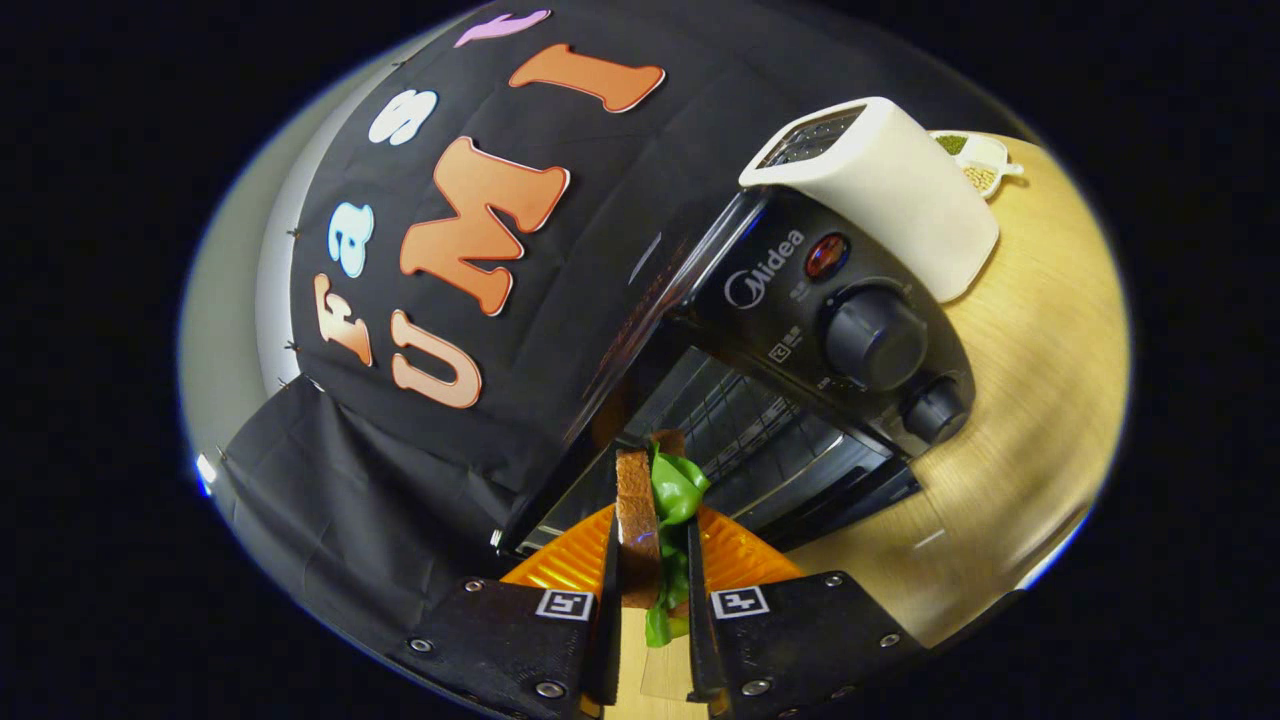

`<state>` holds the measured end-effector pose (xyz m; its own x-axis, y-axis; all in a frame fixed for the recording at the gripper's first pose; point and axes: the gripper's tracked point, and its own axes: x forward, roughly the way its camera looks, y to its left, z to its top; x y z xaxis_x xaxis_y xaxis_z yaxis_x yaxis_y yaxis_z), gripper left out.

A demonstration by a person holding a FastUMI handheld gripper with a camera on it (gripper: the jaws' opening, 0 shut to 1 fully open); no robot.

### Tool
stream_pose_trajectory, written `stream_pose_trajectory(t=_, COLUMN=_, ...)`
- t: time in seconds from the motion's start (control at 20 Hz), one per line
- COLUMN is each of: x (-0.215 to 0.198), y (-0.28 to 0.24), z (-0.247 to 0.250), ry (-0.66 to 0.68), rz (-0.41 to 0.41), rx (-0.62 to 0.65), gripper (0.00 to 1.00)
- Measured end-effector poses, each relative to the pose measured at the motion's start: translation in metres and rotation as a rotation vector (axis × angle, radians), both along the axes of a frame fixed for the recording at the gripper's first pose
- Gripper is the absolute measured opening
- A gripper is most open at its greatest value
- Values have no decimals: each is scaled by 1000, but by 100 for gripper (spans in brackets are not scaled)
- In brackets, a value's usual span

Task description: Open the toaster oven, put the food inside, and close the toaster oven door.

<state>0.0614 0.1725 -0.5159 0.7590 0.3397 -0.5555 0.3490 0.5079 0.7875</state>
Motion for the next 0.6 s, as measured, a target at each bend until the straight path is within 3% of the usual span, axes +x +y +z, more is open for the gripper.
stream_pose_trajectory(t=0.4, x=40, y=-8, z=-27, ry=-76, rz=-180, rx=-71, gripper=29)
stream_pose_trajectory(t=0.5, x=39, y=-10, z=-34, ry=-78, rz=-174, rx=-148, gripper=31)
stream_pose_trajectory(t=0.6, x=36, y=-23, z=-43, ry=-64, rz=-147, rx=-309, gripper=41)
